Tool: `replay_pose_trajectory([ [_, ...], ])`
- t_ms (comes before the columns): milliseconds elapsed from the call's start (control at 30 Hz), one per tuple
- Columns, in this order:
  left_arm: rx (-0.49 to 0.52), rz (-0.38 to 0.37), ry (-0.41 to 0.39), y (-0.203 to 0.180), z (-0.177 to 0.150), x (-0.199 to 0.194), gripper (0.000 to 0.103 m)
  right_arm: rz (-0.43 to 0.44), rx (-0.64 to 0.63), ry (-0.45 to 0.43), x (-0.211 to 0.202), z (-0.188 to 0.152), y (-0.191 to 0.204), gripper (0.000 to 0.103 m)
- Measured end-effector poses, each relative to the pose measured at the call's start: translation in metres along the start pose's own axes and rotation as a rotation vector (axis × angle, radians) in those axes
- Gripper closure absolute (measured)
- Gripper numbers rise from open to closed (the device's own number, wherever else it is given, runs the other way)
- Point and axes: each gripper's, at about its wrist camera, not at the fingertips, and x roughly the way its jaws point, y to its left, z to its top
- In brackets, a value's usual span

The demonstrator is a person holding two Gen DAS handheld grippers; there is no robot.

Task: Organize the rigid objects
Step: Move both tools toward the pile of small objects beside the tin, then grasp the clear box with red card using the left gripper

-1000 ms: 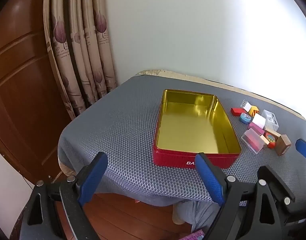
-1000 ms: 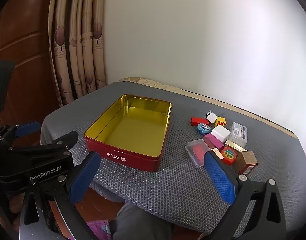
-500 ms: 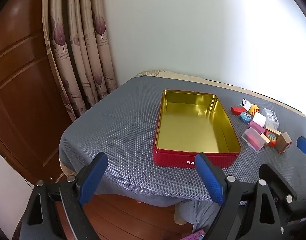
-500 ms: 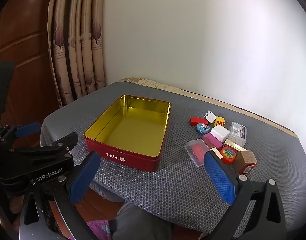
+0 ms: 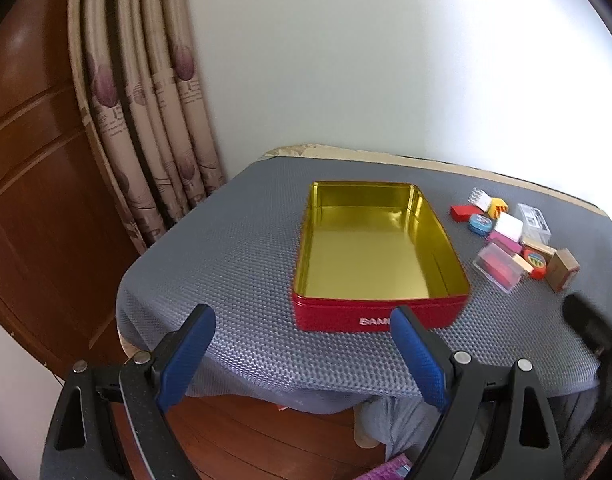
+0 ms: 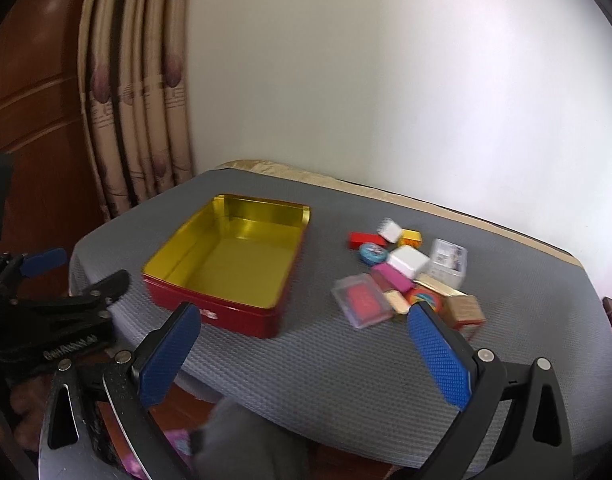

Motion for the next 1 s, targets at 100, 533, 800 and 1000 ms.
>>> replay_pose_trajectory([
  [100, 0.019, -0.026, 0.018, -0.009, -0.002, 0.0, 0.012, -0.053, 0.028, -0.001, -0.004, -0.005, -0.029, 0.0],
  [533, 0.169, -0.268, 0.165, -0.096, 0.007, -0.002, 0.012, -0.187, 0.257, 0.106, -0.003, -0.049, -0.171, 0.0],
  [800, 0.131, -0.402, 0.365, -0.164, 0.037, 0.044, 0.012, -0.179, 0.352, 0.12, -0.002, -0.056, -0.211, 0.0],
  [1000, 0.039, -0.403, 0.51, -0.2, 0.053, 0.096, 0.012, -0.17, 0.404, 0.152, 0.004, -0.062, -0.233, 0.0],
])
